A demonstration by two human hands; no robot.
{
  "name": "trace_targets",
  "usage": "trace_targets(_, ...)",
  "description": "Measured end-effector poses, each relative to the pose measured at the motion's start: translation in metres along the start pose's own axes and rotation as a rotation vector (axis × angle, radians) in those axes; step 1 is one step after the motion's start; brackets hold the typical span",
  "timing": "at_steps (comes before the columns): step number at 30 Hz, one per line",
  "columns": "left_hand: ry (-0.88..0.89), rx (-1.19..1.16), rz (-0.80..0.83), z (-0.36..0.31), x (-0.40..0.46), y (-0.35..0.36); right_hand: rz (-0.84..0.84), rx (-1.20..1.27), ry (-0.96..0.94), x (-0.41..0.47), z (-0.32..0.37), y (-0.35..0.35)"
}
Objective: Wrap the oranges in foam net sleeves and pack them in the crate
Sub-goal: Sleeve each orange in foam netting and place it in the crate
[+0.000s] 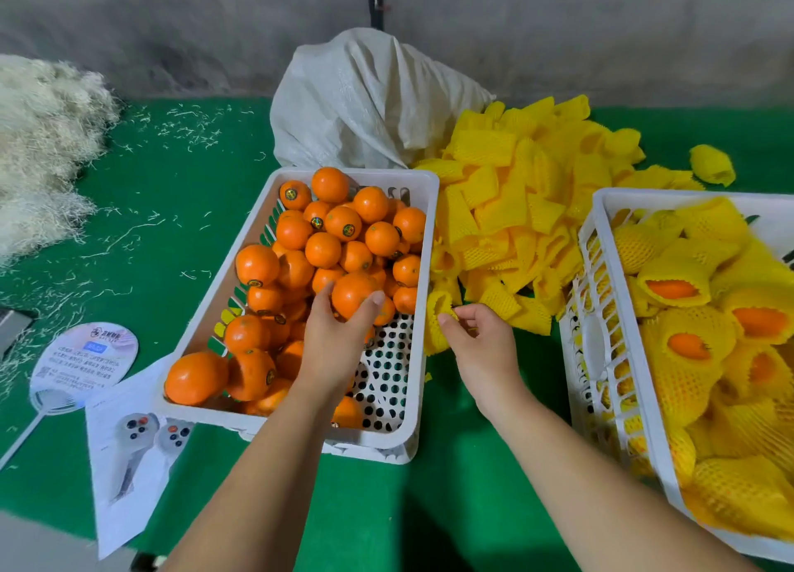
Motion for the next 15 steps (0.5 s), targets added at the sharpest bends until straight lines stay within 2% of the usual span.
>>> trace_targets(2,0.025,-0.150,0.113,-0.007,-0.022,0.014,-0.012,0.013,-0.051,-0.006,0.015,0.004)
trace_targets(5,-0.076,-0.261,0.334,0.003,-0.048,0.041,0.015,-0.010,-0.105,-0.017,0.032,0.011)
trace_targets(7,-0.099,-0.308,0.411,0.009,-0.055,0.051,0.055,0.011,-0.106,-0.022,0.037,0.013)
trace_targets(11,-0.127,-0.410,0.356,0.012,-0.051,0.047,0.134,-0.039,-0.112,-0.023,0.040,0.011)
trace_targets(15,-0.074,-0.314,0.289,0.010,-0.050,0.046,0.154,0.043,-0.100,-0.024,0.045,0.001)
Point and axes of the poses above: each hand's wrist, its own x-axis towards the middle knuckle, its own y-axis out of the palm, z = x × y, the point moved 8 cm from there along x, towards the middle knuckle, and after that the axes turned 1 degree about x, right-handed, at the moved point
